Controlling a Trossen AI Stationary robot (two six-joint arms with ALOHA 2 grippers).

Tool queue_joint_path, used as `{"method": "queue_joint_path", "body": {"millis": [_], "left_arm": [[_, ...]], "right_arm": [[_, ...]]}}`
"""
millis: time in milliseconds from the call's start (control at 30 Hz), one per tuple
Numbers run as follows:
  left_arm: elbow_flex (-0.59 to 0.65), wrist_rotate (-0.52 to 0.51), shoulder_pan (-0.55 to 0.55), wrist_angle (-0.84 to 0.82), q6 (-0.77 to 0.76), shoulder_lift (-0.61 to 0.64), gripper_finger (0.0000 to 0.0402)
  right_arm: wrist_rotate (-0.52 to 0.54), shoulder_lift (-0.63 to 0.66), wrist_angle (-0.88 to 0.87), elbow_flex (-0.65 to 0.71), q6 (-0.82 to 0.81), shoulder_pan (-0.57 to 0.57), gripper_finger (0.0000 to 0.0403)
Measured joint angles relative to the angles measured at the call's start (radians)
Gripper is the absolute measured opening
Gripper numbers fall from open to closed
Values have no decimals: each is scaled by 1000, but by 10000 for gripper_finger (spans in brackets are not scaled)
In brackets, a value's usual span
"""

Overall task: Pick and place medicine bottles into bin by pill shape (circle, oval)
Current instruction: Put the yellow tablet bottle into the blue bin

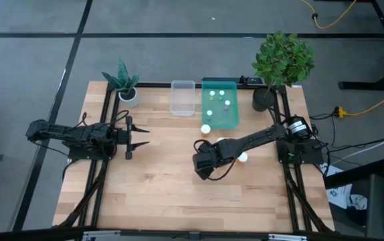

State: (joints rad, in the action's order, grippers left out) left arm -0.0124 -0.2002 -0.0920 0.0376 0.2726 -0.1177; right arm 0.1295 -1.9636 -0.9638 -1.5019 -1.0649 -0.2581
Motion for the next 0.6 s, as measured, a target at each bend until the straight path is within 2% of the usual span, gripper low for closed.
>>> {"method": "queue_joint_path", "body": {"millis": [367, 600], "left_arm": [[0, 0, 0, 0, 0, 0, 195], [0, 0, 0, 0, 0, 0, 195]], "right_arm": [[-18, 0, 129, 84, 1, 0, 200], [-18, 0, 129, 88, 1, 0, 200]]}}
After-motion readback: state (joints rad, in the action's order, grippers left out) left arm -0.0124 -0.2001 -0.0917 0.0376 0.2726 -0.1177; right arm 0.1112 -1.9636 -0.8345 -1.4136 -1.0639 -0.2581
